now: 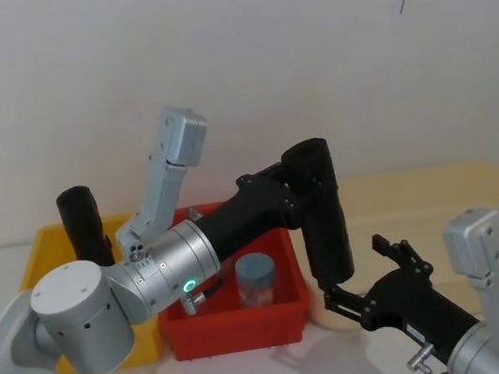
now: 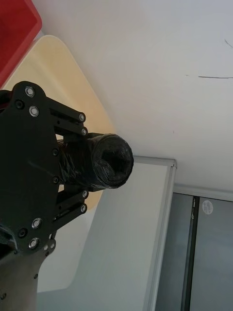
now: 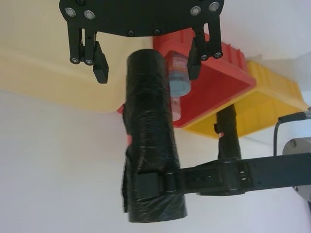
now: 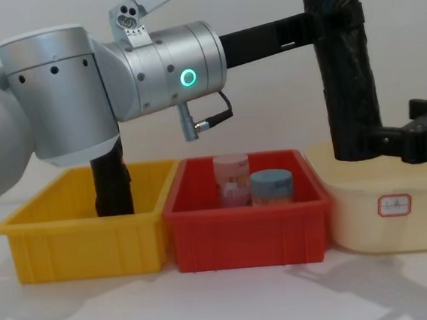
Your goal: Pick up the garbage bag with the one hand and transfer it to the other hand.
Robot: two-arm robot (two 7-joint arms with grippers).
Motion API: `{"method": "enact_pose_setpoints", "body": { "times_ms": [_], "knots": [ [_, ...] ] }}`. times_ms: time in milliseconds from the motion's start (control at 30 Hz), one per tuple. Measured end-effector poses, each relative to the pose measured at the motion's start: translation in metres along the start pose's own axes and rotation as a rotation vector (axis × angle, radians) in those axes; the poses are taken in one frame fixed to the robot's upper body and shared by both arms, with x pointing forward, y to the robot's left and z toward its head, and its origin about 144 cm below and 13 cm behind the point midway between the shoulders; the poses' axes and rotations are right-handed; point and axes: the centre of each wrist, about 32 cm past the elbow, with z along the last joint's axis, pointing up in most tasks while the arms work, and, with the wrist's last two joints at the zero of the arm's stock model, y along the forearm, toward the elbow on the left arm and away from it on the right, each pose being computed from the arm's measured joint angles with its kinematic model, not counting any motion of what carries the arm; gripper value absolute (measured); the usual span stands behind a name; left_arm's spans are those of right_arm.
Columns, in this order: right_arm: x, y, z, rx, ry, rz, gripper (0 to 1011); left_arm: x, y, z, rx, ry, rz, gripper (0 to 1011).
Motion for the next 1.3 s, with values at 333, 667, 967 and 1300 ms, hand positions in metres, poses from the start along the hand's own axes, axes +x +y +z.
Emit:
{"method": "enact_pose_setpoints", "body": {
  "times_ms": [333, 667, 967, 1300],
  "knots": [
    [0.002, 0.016, 0.001, -0.034, -0.015, 0.035, 1000, 0.000, 0.000, 0.000, 0.000, 0.001, -0.001, 405],
    [0.007, 0.029, -0.003, -0.059, -0.023, 0.027, 1001, 0.000, -0.001, 0.000, 0.001, 0.002, -0.001, 405],
    [0.012, 0.040, -0.002, -0.072, -0.026, 0.018, 1001, 0.000, -0.001, 0.000, 0.001, 0.002, -0.001, 405],
    [0.014, 0.049, 0.004, -0.074, -0.017, 0.007, 820, 0.000, -0.001, 0.000, 0.001, 0.002, -0.001, 405]
  ]
}}
